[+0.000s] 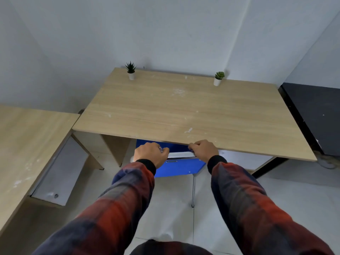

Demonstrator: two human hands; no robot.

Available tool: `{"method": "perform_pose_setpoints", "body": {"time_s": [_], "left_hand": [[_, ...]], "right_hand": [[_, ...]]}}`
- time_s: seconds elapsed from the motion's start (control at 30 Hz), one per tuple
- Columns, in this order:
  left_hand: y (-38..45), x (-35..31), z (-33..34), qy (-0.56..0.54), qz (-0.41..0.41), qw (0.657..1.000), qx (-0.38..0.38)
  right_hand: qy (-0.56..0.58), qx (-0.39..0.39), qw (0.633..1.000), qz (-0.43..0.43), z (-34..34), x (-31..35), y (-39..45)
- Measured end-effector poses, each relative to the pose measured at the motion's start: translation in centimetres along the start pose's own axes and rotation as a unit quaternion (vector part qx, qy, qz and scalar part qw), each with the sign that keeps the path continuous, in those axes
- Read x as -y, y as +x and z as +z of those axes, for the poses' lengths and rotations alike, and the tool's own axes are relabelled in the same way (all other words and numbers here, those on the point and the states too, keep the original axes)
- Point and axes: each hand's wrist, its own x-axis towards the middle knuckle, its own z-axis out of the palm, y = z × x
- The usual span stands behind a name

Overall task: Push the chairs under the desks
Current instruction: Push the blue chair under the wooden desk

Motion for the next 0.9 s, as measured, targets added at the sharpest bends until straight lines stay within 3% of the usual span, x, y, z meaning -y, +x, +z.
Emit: {"method": "perform_pose_setpoints", "body": {"time_s": [0.17,0.43,0.9], "left_hand": [[1.0,1.3,-1.2,-0.026,0.014,1.000,0.005],[-5.1,3.3,2.3,-0.017,0.023,1.000,0.002],[-5.6,5.8,1.3,-0.016,0.072,0.997,-0.013]], "right_hand": [[-0.034,-0.012,0.999,0.022,0.1,2.4,-0.7],[-0.024,-0.017,0.999,0.033,4.0,-1.2,-6.6],[0.013,-0.039,0.998,0.037,6.2,-0.3,-9.5]]}}
